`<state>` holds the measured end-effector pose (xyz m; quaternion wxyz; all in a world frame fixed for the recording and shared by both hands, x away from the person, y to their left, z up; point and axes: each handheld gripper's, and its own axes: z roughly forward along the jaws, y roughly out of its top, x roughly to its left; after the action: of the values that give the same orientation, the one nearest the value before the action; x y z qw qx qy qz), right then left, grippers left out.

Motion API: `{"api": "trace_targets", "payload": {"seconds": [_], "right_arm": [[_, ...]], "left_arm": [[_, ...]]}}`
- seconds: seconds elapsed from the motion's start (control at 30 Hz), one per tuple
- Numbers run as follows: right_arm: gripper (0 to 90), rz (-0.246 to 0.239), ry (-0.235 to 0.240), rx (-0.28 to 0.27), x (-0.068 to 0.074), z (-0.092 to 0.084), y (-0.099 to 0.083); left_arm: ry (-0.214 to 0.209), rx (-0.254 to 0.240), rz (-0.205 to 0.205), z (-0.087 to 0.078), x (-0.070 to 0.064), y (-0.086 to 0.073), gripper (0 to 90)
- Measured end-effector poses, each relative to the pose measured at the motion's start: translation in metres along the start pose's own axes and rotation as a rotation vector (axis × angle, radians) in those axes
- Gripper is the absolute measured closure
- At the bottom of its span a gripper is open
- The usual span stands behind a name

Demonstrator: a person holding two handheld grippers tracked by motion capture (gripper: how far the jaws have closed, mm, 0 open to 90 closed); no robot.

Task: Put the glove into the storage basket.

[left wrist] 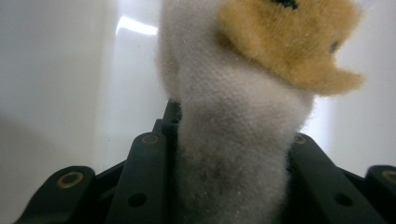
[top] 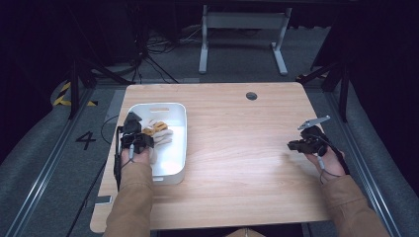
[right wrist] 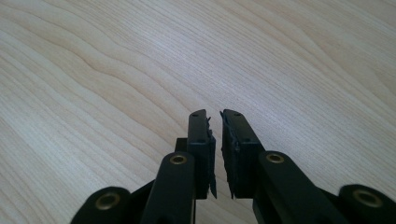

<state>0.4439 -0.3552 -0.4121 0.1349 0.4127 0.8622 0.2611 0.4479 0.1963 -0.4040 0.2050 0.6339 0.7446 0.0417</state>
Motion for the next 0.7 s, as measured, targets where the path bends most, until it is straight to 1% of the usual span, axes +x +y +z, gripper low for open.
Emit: {"api": "trace_targets", "payload": {"seconds": [0.2, 0.27, 0.3, 0.33, 0.37, 0.4, 0.43, 0.47, 0.53, 0.57, 0.6, 0.67, 0.7], "right_arm": [[82.0, -0.001, -0.002, -0.001, 0.000, 0.000, 0.000], [81.9, 0.006, 0.001, 0.001, 0.000, 0.000, -0.001], [81.9, 0.006, 0.001, 0.001, 0.000, 0.000, -0.001], [81.9, 0.007, 0.001, 0.001, 0.000, 0.000, -0.001], [81.9, 0.002, 0.000, 0.001, 0.000, 0.000, -0.001], [81.9, 0.000, 0.001, 0.002, 0.000, 0.000, -0.001], [81.9, 0.000, 0.002, 0.002, 0.000, 0.000, -0.001], [81.8, 0.001, 0.003, 0.002, 0.000, 0.000, -0.001], [81.7, 0.003, 0.003, 0.005, 0.000, 0.000, -0.001], [81.7, 0.004, 0.003, 0.004, 0.000, 0.000, -0.001], [81.7, 0.003, 0.000, 0.000, 0.000, 0.000, -0.001], [81.6, 0.004, 0.001, 0.000, -0.001, 0.000, -0.001], [81.6, 0.004, 0.001, 0.000, -0.001, 0.000, -0.001]], "left_arm": [[0.007, 0.028, 0.010, 0.003, -0.002, 0.001, 67.4], [-0.005, 0.044, 0.012, 0.006, -0.004, 0.001, 67.4], [-0.005, 0.044, 0.012, 0.006, -0.004, 0.001, 67.4], [-0.008, 0.055, 0.018, 0.006, -0.004, 0.001, 67.4], [-0.011, 0.059, 0.015, 0.007, -0.005, 0.000, 67.4], [-0.011, 0.069, 0.023, 0.008, -0.006, 0.000, 67.4], [-0.015, 0.083, 0.023, 0.008, -0.007, 0.001, 67.4], [-0.017, 0.086, 0.030, 0.009, -0.007, 0.001, 67.4], [-0.022, 0.090, 0.023, 0.011, -0.009, 0.001, 67.3], [-0.021, 0.099, 0.029, 0.012, -0.009, 0.001, 67.3], [-0.017, 0.099, 0.032, 0.012, -0.009, 0.001, 67.3], [-0.024, 0.108, 0.025, 0.014, -0.010, 0.001, 67.2], [-0.017, 0.119, 0.032, 0.014, -0.010, 0.002, 67.2]]}}
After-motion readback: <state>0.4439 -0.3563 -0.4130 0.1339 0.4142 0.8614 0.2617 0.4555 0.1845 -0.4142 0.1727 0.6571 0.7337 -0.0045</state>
